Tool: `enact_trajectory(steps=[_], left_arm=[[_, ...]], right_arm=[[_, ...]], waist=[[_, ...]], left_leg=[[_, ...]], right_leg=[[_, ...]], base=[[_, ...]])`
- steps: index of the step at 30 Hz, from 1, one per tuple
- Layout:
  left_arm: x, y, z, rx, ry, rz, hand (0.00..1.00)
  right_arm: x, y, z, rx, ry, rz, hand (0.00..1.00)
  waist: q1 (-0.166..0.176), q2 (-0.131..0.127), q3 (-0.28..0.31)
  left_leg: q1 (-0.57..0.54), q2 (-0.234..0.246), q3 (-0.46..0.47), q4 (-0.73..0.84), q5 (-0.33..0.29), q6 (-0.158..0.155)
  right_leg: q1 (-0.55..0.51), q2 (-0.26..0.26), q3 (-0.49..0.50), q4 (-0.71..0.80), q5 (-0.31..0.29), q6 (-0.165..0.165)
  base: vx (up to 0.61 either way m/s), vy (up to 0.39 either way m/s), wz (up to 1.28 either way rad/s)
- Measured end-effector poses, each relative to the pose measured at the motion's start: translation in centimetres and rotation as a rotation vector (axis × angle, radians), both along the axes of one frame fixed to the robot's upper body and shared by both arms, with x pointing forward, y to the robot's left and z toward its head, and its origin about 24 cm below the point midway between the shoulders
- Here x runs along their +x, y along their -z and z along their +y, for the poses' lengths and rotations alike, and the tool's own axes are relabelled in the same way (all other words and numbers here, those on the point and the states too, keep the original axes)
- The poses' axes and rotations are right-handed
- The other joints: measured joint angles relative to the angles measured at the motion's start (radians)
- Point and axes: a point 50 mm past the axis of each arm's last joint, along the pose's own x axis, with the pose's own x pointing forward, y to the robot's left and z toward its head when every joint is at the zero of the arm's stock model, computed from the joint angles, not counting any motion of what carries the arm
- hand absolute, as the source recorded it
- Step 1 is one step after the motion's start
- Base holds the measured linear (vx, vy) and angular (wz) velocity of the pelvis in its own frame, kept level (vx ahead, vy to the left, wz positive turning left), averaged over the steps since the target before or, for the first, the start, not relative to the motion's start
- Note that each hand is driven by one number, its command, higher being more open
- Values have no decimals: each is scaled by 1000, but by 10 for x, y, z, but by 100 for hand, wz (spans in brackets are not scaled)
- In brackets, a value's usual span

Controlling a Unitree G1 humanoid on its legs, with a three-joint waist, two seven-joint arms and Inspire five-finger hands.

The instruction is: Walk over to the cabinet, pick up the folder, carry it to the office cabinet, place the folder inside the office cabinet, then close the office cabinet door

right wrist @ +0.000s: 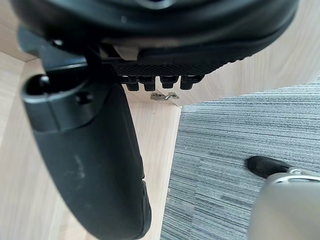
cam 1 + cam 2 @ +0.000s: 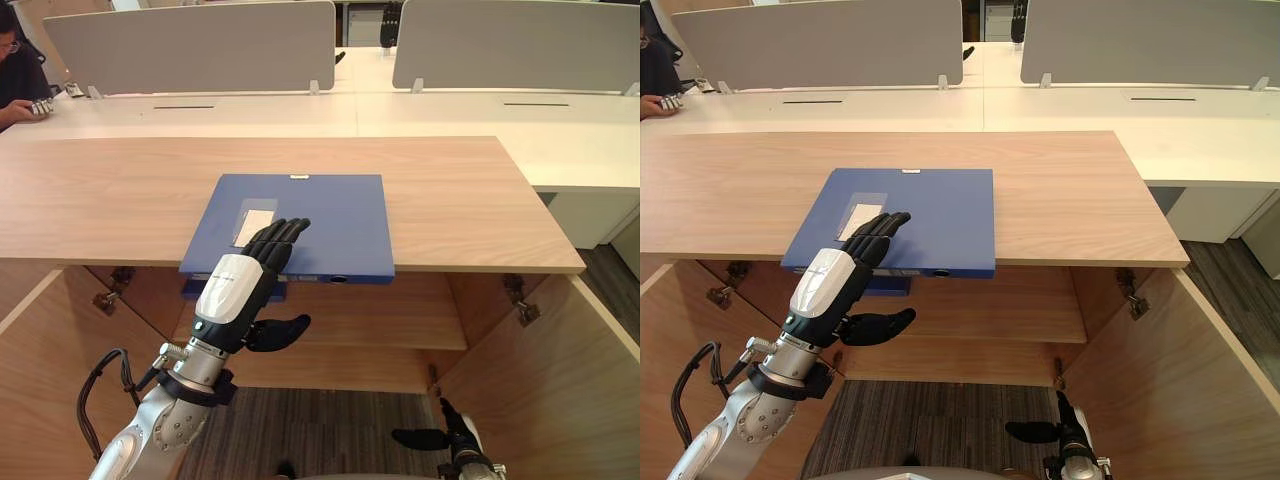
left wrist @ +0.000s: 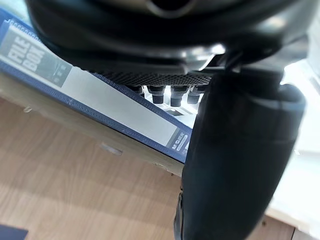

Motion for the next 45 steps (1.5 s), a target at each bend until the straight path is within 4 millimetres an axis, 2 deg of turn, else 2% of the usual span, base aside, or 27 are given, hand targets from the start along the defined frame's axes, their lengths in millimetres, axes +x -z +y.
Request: enact_trajectory(steps=[4,9,14,18,23,26,27,28,30,31,33,36,38,39,41,42,45], left_arm=[[9,-1,5,99,-72,-105,0],[16,-12,8,89,-115,-192,0],[17,-19,8,32,-143,-239,0],[9,-24,5,-53,-162,-234,0],[-2,-36,-9,-225,-131,-247,0],[-13,-50,-23,-401,-77,-284,0],[-26,-72,-36,-674,59,-319,0],[-30,-78,-36,-757,100,-324,0],[-31,-81,-35,-838,128,-318,0],[-32,-89,-23,-1137,210,-254,0],[-31,-90,-22,-1196,246,-225,0],[-31,-90,-21,-1205,248,-222,0],[-30,-88,-19,-1266,301,-166,0],[-30,-88,-17,-1317,339,-130,0],[-28,-86,-17,-1363,401,-73,0],[-28,-86,-17,-1367,443,-42,0],[-27,-86,-18,-1366,499,2,0]], right_arm=[[0,0,1,4,-2,-2,100],[0,0,1,9,-4,-3,100],[5,-3,3,18,-7,-27,100],[14,-8,9,39,-5,-89,100],[26,-28,21,103,55,-249,100],[41,-52,32,153,82,-406,100],[49,-94,42,232,121,-633,100],[49,-107,40,259,138,-706,100],[50,-117,38,280,155,-761,100],[36,-184,22,381,176,-1056,100],[34,-195,14,393,204,-1138,100],[36,-206,9,383,203,-1174,100],[46,-236,12,433,126,-1307,100],[56,-259,15,462,33,-1422,100],[69,-292,22,476,-137,-1576,100],[74,-303,27,484,-216,-1626,100],[81,-310,35,499,-316,-1633,100]], waist=[[-9,-2,-1],[-17,-3,-1],[-16,-4,-1],[-13,-12,-6],[-17,-29,-9],[-20,-31,-8],[-42,-33,-6],[-46,-34,-6],[-56,-37,-5],[-86,-46,0],[-102,-52,-1],[-94,-51,1],[-83,-49,1],[-83,-50,1],[-81,-49,1],[-75,-49,1],[-62,-48,1]], left_leg=[[-1,-2,3,-1,-1,1],[-1,-3,4,-1,-3,2],[-1,-3,5,-1,-8,1],[-6,1,30,0,-14,-2],[-9,1,52,5,-16,1],[-5,-1,83,4,-25,7],[-1,-5,118,0,-37,7],[5,-5,136,1,-36,9],[10,-5,151,5,-37,11],[10,-5,224,5,-51,13],[15,-7,230,5,-55,15],[17,-9,237,5,-57,16],[19,-9,257,5,-60,14],[19,-9,265,5,-61,15],[20,-11,265,5,-60,17],[20,-12,263,5,-59,18],[17,-14,252,5,-57,21]], right_leg=[[1,-2,4,-13,6,1],[3,-1,6,-22,9,2],[8,-1,6,-30,9,3],[-7,3,29,-31,15,3],[-20,3,52,-29,26,2],[-35,2,84,-27,36,5],[-54,1,122,-26,44,8],[-57,2,137,-26,47,11],[-61,3,151,-27,50,12],[-98,11,228,-25,64,18],[-97,9,235,-23,65,20],[-99,8,245,-21,66,22],[-109,11,265,-16,69,26],[-115,12,276,-14,72,31],[-114,11,277,-12,73,34],[-114,10,275,-12,74,34],[-111,7,264,-12,73,35]], base=[[-6,2,-1],[0,0,0],[5,-1,-1],[23,1,-16],[10,4,-13],[-73,34,-39],[-104,57,-69],[-80,47,-62],[8,13,-63],[10,14,-87],[-4,6,-45],[-25,-10,-10],[-49,-15,-25],[-65,-19,-22],[-68,-23,-6],[-43,-20,5],[-26,-18,13]])
